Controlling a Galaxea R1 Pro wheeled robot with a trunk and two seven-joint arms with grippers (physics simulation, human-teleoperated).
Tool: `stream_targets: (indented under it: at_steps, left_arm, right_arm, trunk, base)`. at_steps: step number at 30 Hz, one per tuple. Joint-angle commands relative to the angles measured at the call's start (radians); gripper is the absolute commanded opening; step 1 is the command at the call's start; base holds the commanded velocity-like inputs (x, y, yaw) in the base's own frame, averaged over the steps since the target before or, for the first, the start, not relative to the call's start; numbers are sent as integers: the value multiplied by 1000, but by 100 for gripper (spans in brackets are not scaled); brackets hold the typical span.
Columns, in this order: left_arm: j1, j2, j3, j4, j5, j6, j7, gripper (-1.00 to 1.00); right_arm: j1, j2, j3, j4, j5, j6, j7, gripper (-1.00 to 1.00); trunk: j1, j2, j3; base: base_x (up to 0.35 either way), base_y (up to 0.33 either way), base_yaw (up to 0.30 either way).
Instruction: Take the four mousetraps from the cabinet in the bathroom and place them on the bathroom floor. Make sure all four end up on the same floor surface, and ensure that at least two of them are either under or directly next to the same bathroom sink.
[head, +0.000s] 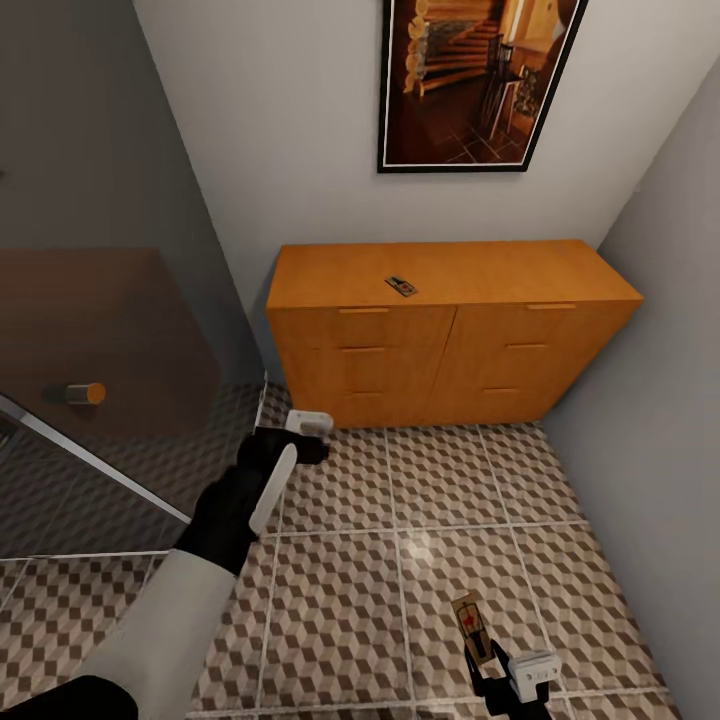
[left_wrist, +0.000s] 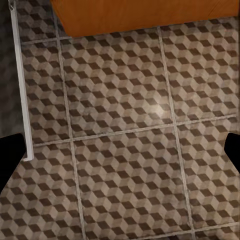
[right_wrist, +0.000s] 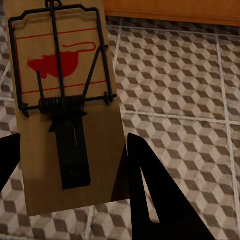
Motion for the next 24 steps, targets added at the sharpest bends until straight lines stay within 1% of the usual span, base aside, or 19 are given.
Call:
stream_targets:
  at_steps: [1,3,5,8,10,12,17,24]
  left_arm:
    - [-3,-1,-2,-1,12,5,9,100]
    - [-6,-1,-5,-5,13,8,7,100]
    - [-7,-1,-19,-24,13,14,3,100]
    - [-8,3,-55,-92,14,35,0,100]
    - [-7,8,-85,-149,13,52,0,100]
    - [-6,12,-101,-179,13,59,0,100]
    - [-5,14,-111,-193,12,63,1,100]
    - [-5,13,-112,-197,12,64,1,100]
  right_arm:
    - [-1,-1,2,1,-13,-2,14,-100]
    - [-1,-2,2,1,-13,-2,13,-100]
    - [-1,-2,2,0,-13,-1,13,-100]
    - [-1,-2,2,0,-13,3,13,-100]
    - [-1,-1,2,1,-13,10,13,-100]
    - [-1,-1,2,0,-13,15,13,-100]
    - [-1,-1,2,1,-13,19,13,-100]
    - [0,-1,2,1,-13,19,13,-100]
  trunk:
    - [1,-2,-1]
    - [1,-2,-1]
    - [1,-2,-1]
    - [1,-2,-1]
    - [1,-2,-1]
    - [1,-2,-1]
    - [1,-2,-1]
    - [1,-2,-1]
  base:
    - [0,0,0]
    - [0,0,0]
    - [0,0,0]
    - [0,0,0]
    - [0,0,0]
    - [0,0,0]
    - [61,0,0]
    - [258,0,0]
